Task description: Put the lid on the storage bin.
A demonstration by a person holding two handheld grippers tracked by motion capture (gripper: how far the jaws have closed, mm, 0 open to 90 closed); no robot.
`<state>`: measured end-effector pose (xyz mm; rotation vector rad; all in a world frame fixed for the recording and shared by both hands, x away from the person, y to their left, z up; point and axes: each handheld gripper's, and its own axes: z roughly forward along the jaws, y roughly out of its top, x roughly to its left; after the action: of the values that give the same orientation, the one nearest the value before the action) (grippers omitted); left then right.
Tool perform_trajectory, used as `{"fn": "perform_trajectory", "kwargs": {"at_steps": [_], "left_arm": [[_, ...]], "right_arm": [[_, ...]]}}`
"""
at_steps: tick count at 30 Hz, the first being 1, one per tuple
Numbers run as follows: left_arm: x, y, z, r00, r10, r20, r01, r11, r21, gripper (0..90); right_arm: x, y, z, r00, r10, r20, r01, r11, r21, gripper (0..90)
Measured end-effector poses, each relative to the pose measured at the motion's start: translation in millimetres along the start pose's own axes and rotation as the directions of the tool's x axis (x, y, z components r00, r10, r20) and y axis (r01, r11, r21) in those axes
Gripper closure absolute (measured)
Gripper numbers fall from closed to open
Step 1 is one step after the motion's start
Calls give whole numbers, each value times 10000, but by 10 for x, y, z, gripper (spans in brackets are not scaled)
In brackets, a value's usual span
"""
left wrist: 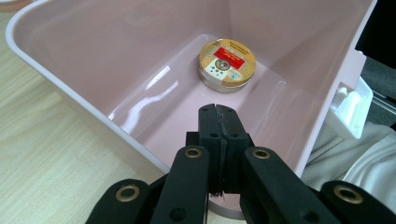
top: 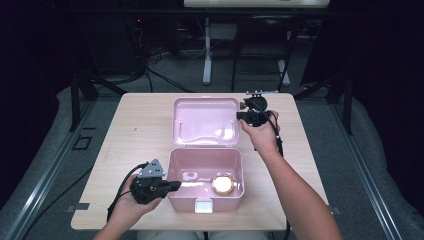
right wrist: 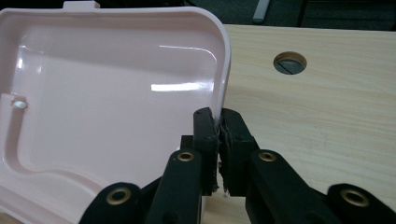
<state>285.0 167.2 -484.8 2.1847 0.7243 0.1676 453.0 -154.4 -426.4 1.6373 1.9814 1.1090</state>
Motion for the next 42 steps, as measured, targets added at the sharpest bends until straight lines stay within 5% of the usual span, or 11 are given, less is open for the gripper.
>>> {"fn": "perform_trajectory", "kwargs": {"at_steps": [25,42], "left_arm": [[-6,-2,5,10000,32,-76,-32,10000,-41,900],[-6,0,2,9999,-58,-83,58,10000,-37,900]], "right_arm": [[96,-34,-355,9975,-662,-236,641,9947,-804,872],[185,-195,-615,9902,-1377,-233,1319,9767,-1691,874]]}}
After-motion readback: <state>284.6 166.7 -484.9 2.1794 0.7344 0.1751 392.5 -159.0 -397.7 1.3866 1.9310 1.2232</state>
